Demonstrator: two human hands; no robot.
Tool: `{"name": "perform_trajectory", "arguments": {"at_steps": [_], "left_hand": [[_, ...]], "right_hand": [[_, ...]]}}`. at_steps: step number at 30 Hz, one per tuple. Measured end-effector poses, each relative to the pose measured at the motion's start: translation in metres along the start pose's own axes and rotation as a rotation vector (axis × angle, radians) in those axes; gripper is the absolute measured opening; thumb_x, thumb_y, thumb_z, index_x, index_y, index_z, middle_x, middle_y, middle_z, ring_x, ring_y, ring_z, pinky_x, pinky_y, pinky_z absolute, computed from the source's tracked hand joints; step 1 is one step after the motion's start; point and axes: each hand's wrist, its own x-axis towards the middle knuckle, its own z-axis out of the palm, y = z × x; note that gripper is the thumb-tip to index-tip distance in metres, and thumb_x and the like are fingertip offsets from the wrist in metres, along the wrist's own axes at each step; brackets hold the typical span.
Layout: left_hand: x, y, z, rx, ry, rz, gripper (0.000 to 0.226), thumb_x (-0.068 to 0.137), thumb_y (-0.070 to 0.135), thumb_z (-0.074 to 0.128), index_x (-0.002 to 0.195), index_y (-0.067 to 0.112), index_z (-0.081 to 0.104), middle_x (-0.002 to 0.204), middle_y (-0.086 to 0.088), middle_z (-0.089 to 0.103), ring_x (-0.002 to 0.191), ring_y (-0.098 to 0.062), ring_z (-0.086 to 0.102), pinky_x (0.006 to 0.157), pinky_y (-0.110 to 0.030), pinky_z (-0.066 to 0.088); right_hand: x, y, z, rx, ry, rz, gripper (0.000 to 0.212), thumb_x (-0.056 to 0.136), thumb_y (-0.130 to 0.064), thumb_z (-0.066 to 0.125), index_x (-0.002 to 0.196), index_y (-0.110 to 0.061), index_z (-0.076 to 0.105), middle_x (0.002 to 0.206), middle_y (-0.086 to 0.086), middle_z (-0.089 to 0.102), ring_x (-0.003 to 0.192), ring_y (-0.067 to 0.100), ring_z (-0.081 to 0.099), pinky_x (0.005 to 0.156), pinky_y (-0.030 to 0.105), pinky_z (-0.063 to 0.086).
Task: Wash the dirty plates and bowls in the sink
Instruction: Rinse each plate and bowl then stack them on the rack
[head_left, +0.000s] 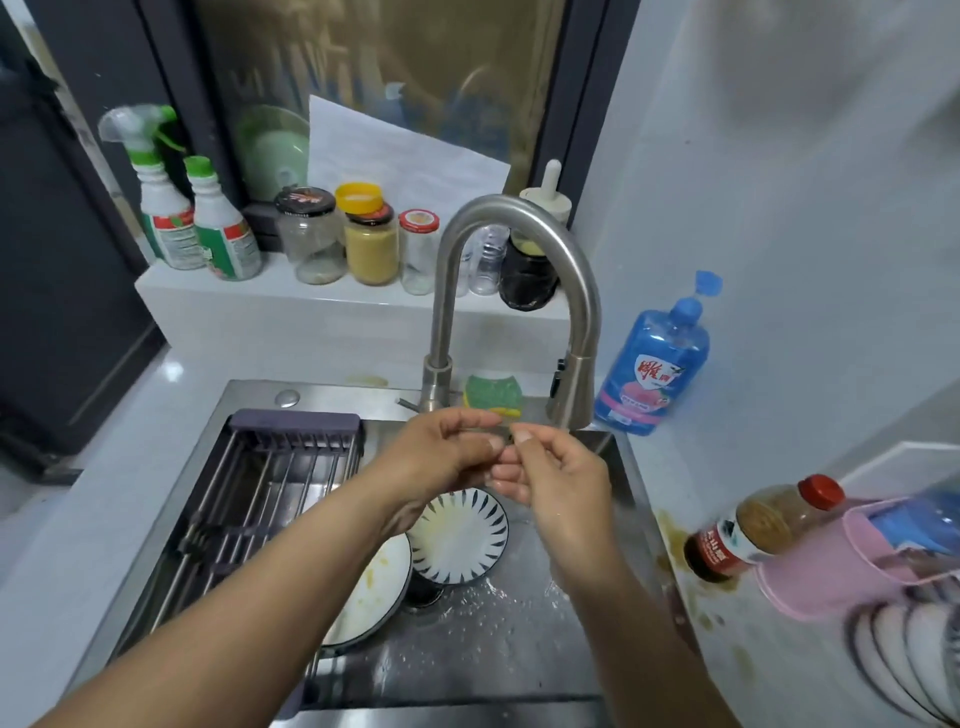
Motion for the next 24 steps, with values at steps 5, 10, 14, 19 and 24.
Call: {"name": "perform_trajectory", "arguments": {"at_steps": [5, 10, 14, 19, 24], "left_hand": [[0.008, -0.014, -0.003, -0.049, 0.025, 0.014, 0.024, 0.094, -0.005, 0.064, 0.114, 0.008, 0.067, 0.112, -0.022, 0.074, 0.084, -0.020, 0.073, 0.074, -0.027, 0.063], [0.021, -0.063, -0.024, -0.100, 0.189, -0.098, 0.025, 0.094, 0.000, 0.067, 0.117, 0.011, 0.069, 0.103, -0.013, 0.077, 0.084, -0.018, 0.071, 0.071, -0.024, 0.059], [0.029, -0.129, -0.044, -0.324, 0.346, -0.363, 0.022, 0.096, -0.002, 0.063, 0.115, 0.009, 0.068, 0.088, -0.006, 0.076, 0.071, -0.015, 0.071, 0.058, -0.023, 0.059], [0.041, -0.183, -0.045, -0.548, 0.424, -0.549, 0.016, 0.102, 0.002, 0.053, 0.111, 0.010, 0.064, 0.083, -0.011, 0.071, 0.058, -0.015, 0.068, 0.051, -0.023, 0.058], [0.068, -0.210, -0.038, -0.712, 0.490, -0.606, 0.010, 0.103, 0.007, 0.056, 0.105, 0.010, 0.064, 0.078, -0.010, 0.070, 0.057, -0.016, 0.069, 0.055, -0.025, 0.059]], "right_hand": [[0.007, 0.017, 0.003, 0.021, -0.017, 0.023, 0.012, 0.101, -0.013, 0.061, 0.102, -0.009, 0.073, 0.073, 0.007, 0.072, 0.066, 0.016, 0.070, 0.063, 0.025, 0.058], [0.025, 0.065, -0.009, -0.102, -0.015, 0.169, 0.012, 0.100, -0.008, 0.060, 0.097, -0.006, 0.072, 0.081, 0.017, 0.072, 0.062, 0.016, 0.068, 0.063, 0.029, 0.062], [0.039, 0.128, -0.022, -0.218, -0.033, 0.432, 0.013, 0.099, -0.005, 0.059, 0.091, -0.004, 0.069, 0.081, 0.019, 0.070, 0.065, 0.022, 0.067, 0.070, 0.039, 0.064], [0.057, 0.194, -0.022, -0.345, -0.022, 0.661, 0.010, 0.098, -0.010, 0.063, 0.098, 0.000, 0.067, 0.078, 0.017, 0.069, 0.067, 0.025, 0.068, 0.066, 0.039, 0.064], [0.083, 0.248, -0.007, -0.377, 0.042, 0.756, 0.019, 0.096, -0.020, 0.062, 0.100, -0.002, 0.066, 0.088, 0.018, 0.072, 0.063, 0.028, 0.072, 0.060, 0.043, 0.064]]}}
